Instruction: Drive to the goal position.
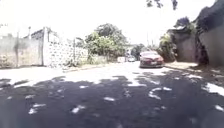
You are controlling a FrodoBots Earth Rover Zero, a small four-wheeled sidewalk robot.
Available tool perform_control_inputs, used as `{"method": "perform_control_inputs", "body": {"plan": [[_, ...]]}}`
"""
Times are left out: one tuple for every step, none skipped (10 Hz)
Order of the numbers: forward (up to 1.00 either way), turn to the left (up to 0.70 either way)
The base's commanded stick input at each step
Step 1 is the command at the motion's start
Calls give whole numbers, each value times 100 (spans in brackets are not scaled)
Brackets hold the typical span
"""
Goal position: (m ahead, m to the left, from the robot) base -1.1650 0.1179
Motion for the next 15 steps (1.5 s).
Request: {"method": "perform_control_inputs", "body": {"plan": [[100, 2], [100, 2], [100, 2], [100, 2], [100, 2], [100, 2], [100, 2], [100, 2], [100, 2], [100, 2], [100, 2], [100, 2], [100, 2], [100, 2], [100, 2]]}}
